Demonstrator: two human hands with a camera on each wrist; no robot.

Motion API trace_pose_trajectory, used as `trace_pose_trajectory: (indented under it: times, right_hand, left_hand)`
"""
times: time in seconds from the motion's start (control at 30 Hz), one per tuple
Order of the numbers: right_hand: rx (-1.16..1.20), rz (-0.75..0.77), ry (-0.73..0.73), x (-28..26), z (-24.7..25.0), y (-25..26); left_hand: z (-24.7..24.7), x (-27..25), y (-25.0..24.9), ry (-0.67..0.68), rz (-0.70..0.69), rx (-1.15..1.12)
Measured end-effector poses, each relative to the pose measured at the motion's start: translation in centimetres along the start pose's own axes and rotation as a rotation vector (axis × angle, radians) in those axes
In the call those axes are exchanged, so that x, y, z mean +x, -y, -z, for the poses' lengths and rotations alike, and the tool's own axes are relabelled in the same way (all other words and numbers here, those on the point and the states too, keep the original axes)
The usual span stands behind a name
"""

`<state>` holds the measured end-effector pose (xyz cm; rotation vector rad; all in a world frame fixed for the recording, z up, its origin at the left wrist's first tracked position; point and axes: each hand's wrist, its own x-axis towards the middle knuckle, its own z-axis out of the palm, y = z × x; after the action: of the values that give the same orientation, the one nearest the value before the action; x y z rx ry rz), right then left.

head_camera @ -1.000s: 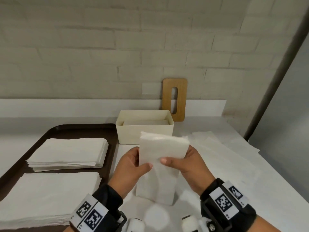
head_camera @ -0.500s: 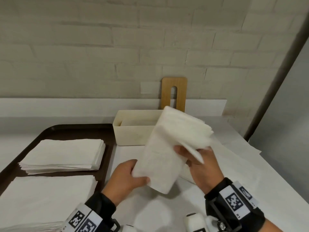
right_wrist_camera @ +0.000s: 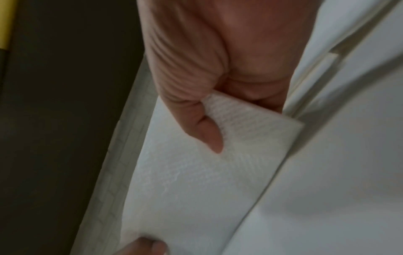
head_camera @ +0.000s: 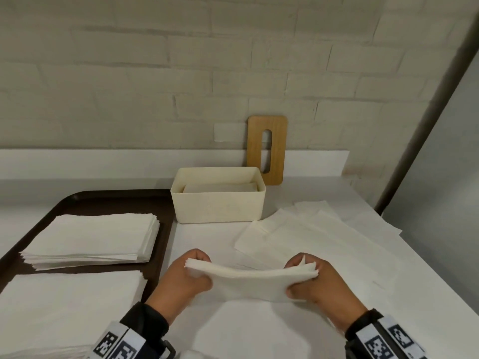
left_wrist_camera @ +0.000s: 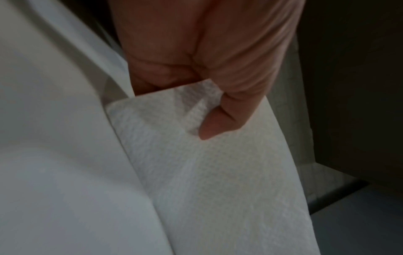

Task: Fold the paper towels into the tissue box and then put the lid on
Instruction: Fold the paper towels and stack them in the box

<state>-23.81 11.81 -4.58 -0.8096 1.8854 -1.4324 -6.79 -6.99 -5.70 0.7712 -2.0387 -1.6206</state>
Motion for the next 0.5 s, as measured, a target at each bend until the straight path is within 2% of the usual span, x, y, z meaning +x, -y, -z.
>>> trace_pose_trajectory:
  times: [0.2,0.4,0.5]
  right_hand:
    - [0.103,0.066,-0.013,0.2,0.7,1.0]
    - [0.168,-0.076,0.021,1.1,0.4,-0.4]
    - [0.159,-0.009,-0.009,1.2,0.6,-0.1]
  left_hand:
    - [0.6,0.3,-0.8,0.005,-0.028,-0.040]
    - [1.1,0.3,-0.4,0.024,0.037,-0.014]
    - [1.1,0.6,-0.7,0.015,-0.003,0.007]
